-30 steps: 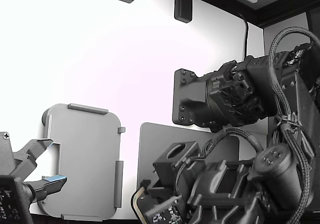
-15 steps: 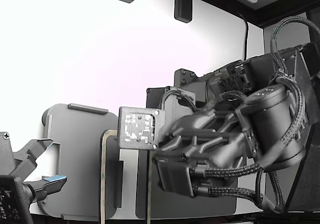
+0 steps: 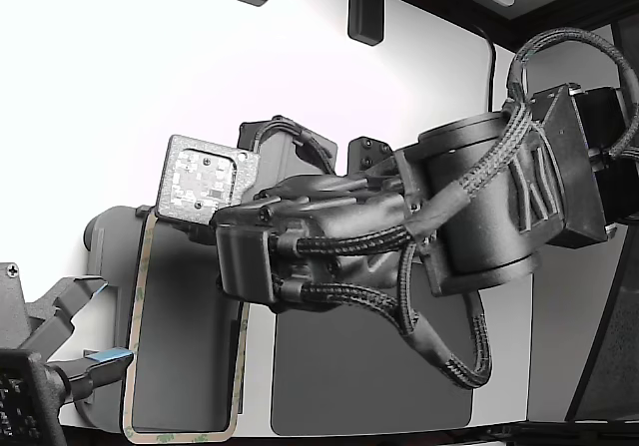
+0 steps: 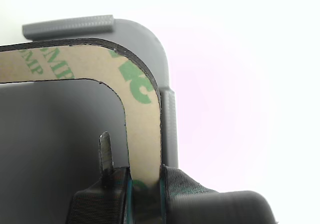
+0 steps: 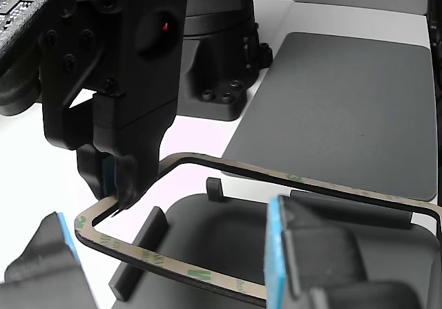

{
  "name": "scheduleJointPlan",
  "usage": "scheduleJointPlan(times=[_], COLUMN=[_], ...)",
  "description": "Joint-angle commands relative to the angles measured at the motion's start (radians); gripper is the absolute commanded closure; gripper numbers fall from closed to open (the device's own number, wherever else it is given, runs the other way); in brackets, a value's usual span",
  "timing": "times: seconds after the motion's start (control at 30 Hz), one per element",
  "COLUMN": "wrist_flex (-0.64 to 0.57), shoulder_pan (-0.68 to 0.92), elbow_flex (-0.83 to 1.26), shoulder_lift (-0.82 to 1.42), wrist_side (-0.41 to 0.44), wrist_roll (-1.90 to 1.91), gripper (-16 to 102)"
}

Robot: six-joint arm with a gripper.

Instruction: Move top rectangular frame to the holder.

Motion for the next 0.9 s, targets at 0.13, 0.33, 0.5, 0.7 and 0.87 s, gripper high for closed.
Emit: scheduleJointPlan(times=[0.13, 0.33, 0.5, 0.7, 0.87], wrist_flex=[0.0, -0.017, -0.028, -0.034, -0.046], shoulder_pan=[-0.023, -0.046, -0.055, -0.061, -0.064], elbow_flex=[-0.054, -0.055, -0.063, -0.048, -0.031], shoulder_lift=[-0.009, -0.04, -0.057, -0.057, -0.061], wrist_side=[-0.005, -0.015, -0.023, -0.041, -0.052], wrist_roll=[-0.072, -0.097, -0.098, -0.084, -0.075], gripper=[97, 97, 97, 97, 97])
